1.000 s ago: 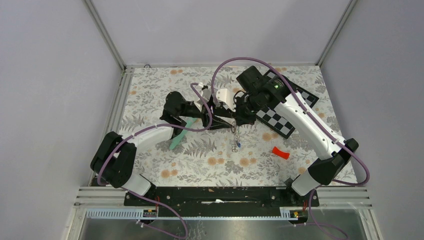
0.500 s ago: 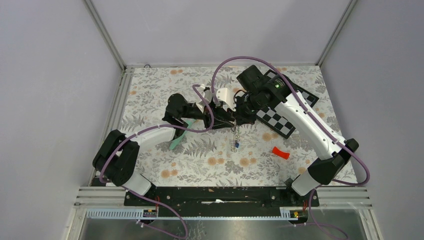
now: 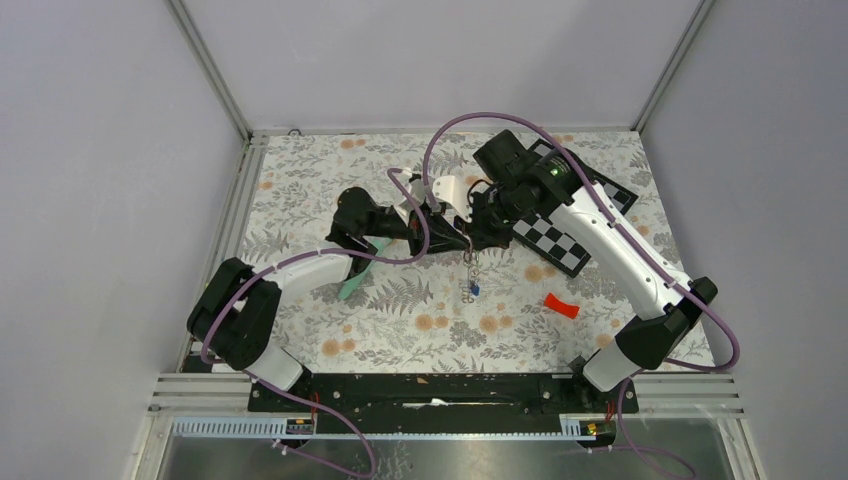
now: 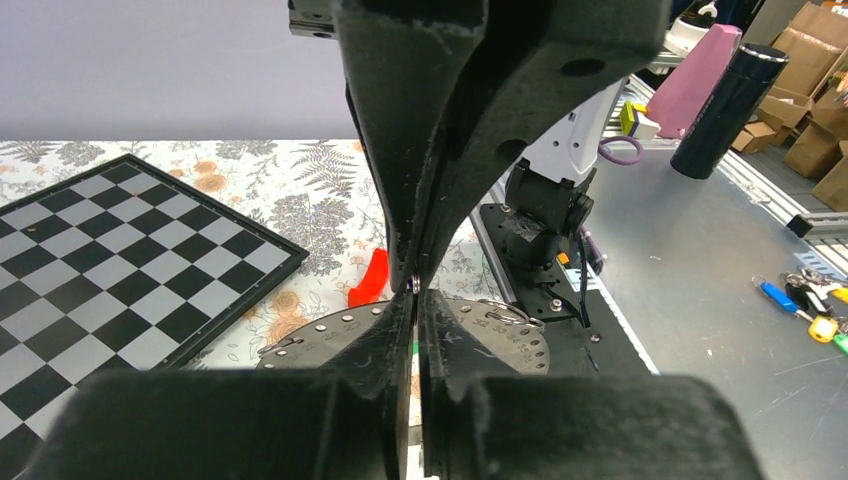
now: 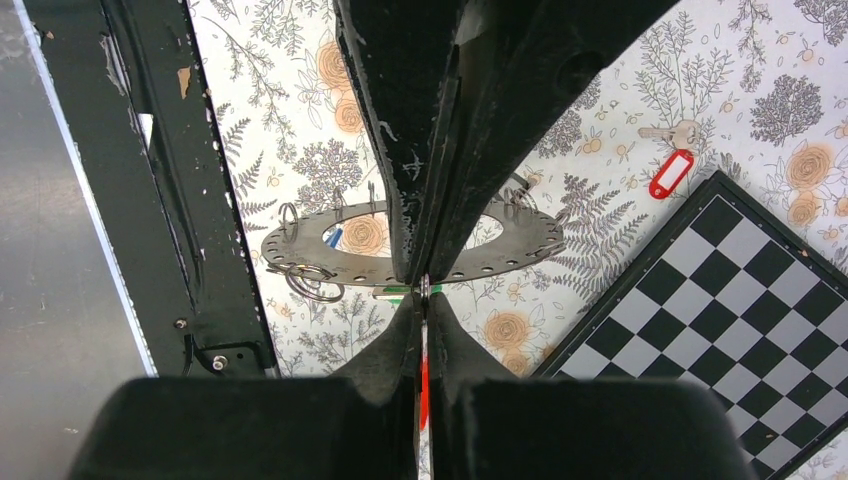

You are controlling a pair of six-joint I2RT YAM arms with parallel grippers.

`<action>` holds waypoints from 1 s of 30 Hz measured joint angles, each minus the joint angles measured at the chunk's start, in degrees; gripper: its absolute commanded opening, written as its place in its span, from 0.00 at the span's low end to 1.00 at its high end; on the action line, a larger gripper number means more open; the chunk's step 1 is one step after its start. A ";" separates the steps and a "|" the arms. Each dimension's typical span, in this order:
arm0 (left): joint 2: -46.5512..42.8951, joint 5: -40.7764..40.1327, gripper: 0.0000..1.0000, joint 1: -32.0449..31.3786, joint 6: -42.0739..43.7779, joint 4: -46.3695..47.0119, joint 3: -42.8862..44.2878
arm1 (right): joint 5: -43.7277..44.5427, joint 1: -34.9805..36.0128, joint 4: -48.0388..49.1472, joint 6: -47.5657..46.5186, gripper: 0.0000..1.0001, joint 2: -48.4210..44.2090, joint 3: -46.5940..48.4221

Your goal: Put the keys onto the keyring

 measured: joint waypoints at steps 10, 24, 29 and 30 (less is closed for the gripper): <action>0.00 -0.04 0.00 0.07 -5.16 4.72 -1.97 | -0.20 0.11 4.81 1.70 0.37 -2.93 -5.51; -1.79 0.44 0.00 0.44 -12.55 17.62 -7.26 | -6.23 -0.66 18.29 4.55 0.43 -19.52 -21.14; -1.99 1.44 0.00 0.28 -12.83 19.10 -7.32 | -10.51 -1.16 20.52 4.52 0.36 -19.74 -22.16; -1.99 1.64 0.00 0.22 -12.94 19.39 -7.32 | -10.93 -1.20 21.00 4.52 0.34 -19.74 -22.67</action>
